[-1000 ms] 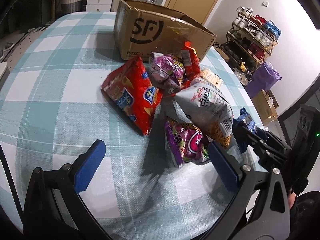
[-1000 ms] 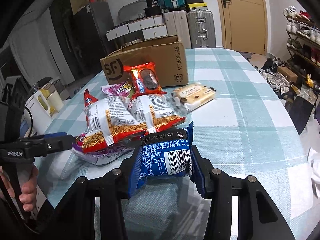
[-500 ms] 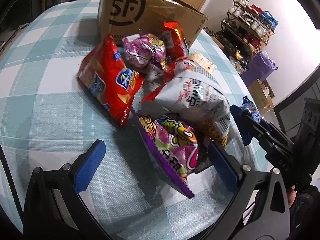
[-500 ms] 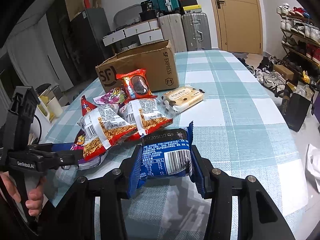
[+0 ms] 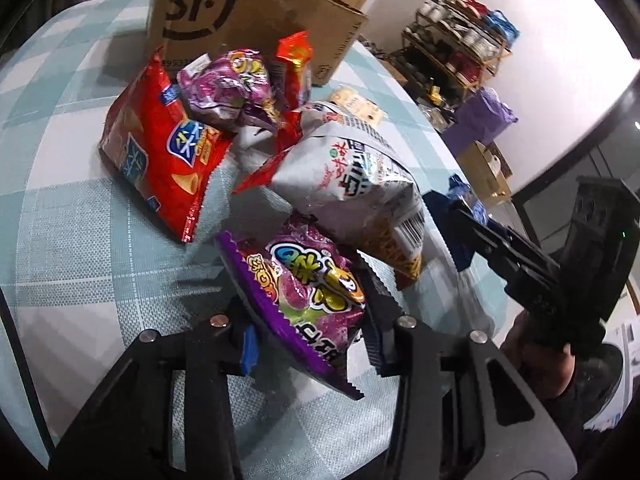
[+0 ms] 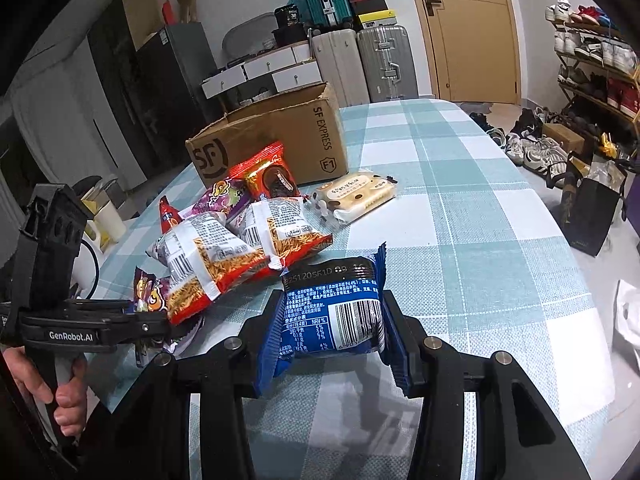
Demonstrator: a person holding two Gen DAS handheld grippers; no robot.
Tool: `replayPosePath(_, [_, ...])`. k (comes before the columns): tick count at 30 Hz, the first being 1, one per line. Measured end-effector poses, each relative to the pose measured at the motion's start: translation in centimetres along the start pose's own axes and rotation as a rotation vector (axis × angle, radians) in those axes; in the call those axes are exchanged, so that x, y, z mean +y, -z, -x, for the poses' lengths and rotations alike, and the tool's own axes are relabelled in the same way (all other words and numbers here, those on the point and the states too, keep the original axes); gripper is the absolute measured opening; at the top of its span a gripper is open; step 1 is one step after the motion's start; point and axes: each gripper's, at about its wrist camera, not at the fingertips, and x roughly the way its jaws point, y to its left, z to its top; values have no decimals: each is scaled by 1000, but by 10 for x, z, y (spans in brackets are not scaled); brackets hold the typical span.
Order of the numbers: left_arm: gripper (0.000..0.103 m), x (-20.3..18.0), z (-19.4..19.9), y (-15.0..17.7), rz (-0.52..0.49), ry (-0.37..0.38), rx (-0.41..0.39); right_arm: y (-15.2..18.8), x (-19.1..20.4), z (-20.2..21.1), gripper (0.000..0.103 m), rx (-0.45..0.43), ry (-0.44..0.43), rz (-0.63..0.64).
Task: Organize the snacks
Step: 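Carry the purple bag and blue pack over the box with both grippers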
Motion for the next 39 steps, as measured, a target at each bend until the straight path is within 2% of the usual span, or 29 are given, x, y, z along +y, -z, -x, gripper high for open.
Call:
replayPosePath(10, [35,3,21,-2,5,-7,-64,-4,12,12,46,-23,-2,20])
replayPosePath(25, [36,21,90,4,-7,-34,-175,-20,38,25,46,-56,-9,69])
replayPosePath(33, [36,28,114,-9,-8,-69,-228,-36,52,33,46,-94,-25,81])
replayPosePath(39, [36,28,133,-27,-31,-76,-270,-59,58,41,46,-162,-30,51])
